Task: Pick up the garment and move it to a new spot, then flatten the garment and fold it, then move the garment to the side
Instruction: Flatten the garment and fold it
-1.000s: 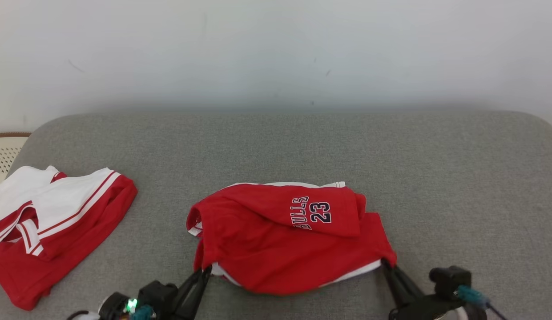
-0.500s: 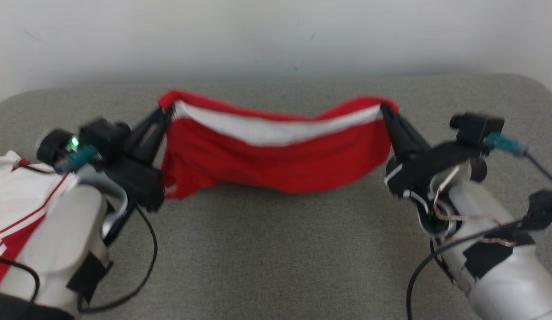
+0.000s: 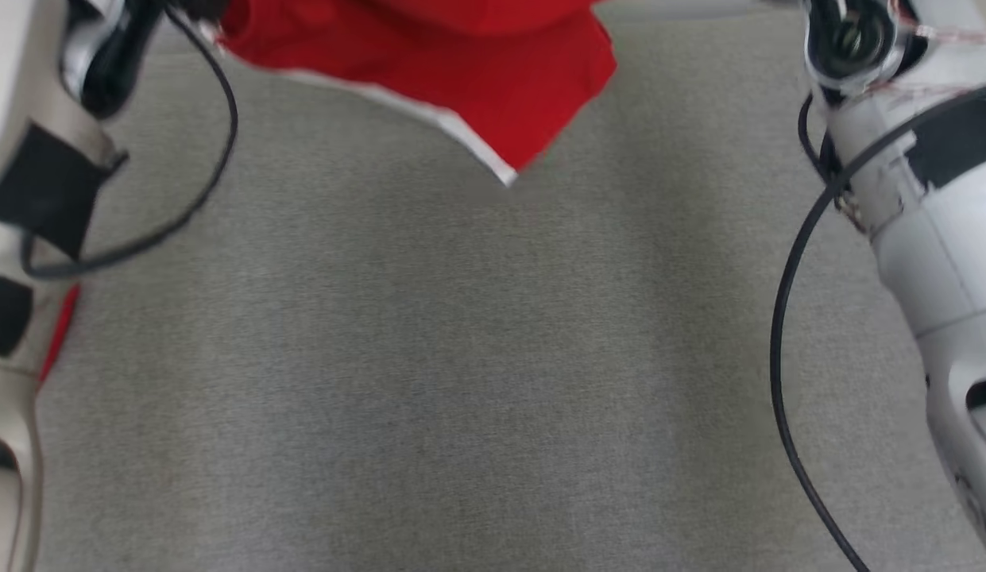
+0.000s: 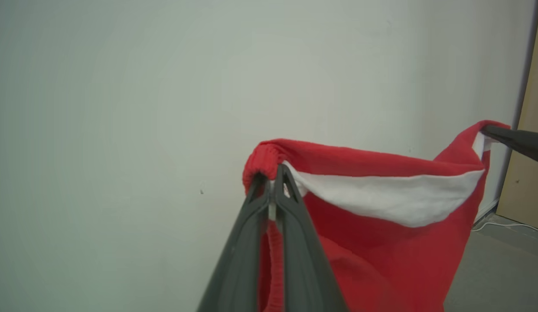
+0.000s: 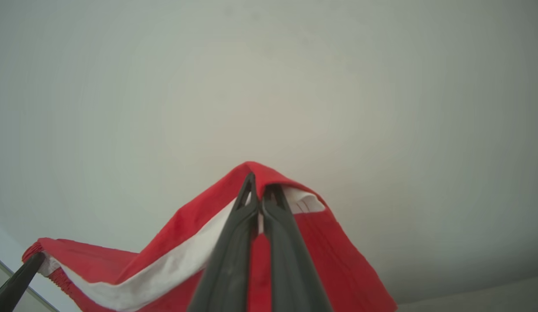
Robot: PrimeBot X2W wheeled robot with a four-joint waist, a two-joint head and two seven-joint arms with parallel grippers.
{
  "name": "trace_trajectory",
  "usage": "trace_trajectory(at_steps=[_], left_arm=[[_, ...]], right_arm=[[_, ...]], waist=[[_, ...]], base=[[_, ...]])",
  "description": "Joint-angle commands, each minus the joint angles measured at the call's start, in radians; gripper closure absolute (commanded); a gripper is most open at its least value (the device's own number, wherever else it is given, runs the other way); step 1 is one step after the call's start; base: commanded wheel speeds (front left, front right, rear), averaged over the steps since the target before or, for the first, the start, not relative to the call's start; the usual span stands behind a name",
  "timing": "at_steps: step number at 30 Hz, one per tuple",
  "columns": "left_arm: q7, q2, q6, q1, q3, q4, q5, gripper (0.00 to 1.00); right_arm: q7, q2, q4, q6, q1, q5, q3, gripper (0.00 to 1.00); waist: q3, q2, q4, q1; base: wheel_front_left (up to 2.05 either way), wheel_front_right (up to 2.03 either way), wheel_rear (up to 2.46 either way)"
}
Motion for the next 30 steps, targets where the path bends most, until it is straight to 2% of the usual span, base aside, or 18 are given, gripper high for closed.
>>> trace_trajectory(at_steps=[1, 6, 10, 16, 25, 30], left_arm=[[-0.005, 0.001, 0.001, -0.029, 0.001, 0.018, -0.023, 1.00], [-0.022, -0.016, 0.001, -0.160, -0.050, 0.083, -0.052, 1.00], [-0.053, -0.031, 0.001, -0.202, -0.068, 0.130, -0.087, 1.00], [-0.087, -0.020, 0.001, -0.197, -0.132, 0.170, -0.120, 1.00], [-0.133, 0.003, 0.001, -0.110, -0.179, 0.142, -0.179, 1.00], [-0.152, 0.024, 0.004, 0.039, -0.155, 0.075, -0.220, 1.00]], right_arm=[[-0.012, 0.008, 0.022, 0.001, -0.026, -0.006, 0.005, 1.00], [-0.046, 0.019, 0.119, 0.001, -0.155, -0.032, 0.023, 1.00], [-0.076, 0.032, 0.169, 0.001, -0.209, -0.042, 0.040, 1.00], [-0.095, 0.020, 0.179, 0.001, -0.197, -0.019, 0.073, 1.00], [-0.112, -0.003, 0.103, 0.001, -0.117, 0.035, 0.135, 1.00], [-0.109, -0.036, 0.004, 0.001, 0.019, 0.095, 0.196, 1.00]], waist=[[0.017, -0.0002, -0.041, -0.0004], [0.006, -0.0002, -0.075, -0.0004], [0.015, -0.0002, -0.085, -0.0004], [0.061, -0.0002, -0.081, -0.0004], [0.102, -0.0002, -0.061, -0.0004], [0.059, -0.0002, -0.055, -0.0004]], base=[[0.00, 0.00, 0.00], [0.00, 0.00, 0.00], [0.00, 0.00, 0.00], [0.00, 0.00, 0.00], [0.00, 0.00, 0.00], [0.00, 0.00, 0.00]])
